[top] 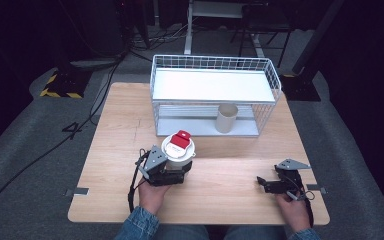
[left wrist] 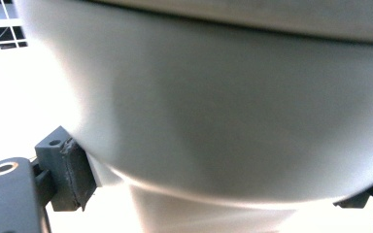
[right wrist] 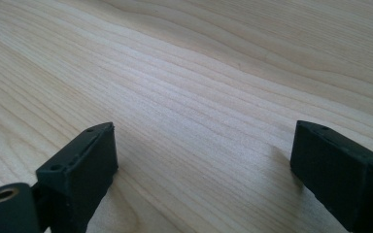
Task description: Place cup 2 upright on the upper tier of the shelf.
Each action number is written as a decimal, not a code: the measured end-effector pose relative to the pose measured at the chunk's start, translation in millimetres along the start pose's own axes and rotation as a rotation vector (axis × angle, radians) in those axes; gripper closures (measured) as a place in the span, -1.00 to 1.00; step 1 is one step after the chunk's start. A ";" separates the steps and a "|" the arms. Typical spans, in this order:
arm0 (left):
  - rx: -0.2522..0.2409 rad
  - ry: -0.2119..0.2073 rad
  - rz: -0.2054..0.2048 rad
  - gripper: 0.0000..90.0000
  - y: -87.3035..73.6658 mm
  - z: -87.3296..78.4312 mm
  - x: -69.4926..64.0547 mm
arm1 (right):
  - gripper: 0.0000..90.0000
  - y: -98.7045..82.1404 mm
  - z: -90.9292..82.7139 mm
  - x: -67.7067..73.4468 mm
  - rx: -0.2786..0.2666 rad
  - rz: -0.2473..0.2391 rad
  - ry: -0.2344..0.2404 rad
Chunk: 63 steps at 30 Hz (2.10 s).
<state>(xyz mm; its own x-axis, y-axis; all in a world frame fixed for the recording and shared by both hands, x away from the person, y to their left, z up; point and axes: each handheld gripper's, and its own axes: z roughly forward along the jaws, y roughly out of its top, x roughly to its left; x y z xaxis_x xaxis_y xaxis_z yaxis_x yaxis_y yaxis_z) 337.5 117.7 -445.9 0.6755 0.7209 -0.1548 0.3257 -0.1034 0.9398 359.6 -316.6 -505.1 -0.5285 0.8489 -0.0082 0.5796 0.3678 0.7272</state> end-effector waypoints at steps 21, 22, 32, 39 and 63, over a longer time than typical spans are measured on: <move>-0.032 0.044 -0.016 -0.72 19.9 -45.4 2.4 | -0.77 0.6 0.6 0.4 -0.001 0.001 -0.003; -0.033 0.045 -0.015 -0.72 21.9 -47.0 2.1 | -0.77 0.6 0.6 0.4 -0.001 0.001 -0.003; -0.035 0.050 0.000 -0.72 41.5 -57.1 0.1 | -0.77 0.8 0.8 0.4 -0.001 -0.001 -0.002; -0.033 0.040 0.013 -0.72 55.5 -56.7 -0.7 | -0.77 0.8 0.8 0.4 -0.001 -0.001 -0.002; -0.072 0.013 0.032 -0.71 118.6 -51.4 6.9 | -0.77 0.7 0.8 0.4 -0.001 -0.001 -0.002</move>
<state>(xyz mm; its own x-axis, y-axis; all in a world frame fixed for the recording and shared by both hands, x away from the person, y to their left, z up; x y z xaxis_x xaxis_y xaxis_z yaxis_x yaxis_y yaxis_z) 346.7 145.6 -319.9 0.6764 0.7266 -0.1206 0.2551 -0.0775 0.9638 360.3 -315.7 -505.1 -0.5279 0.8492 -0.0101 0.5784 0.3682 0.7279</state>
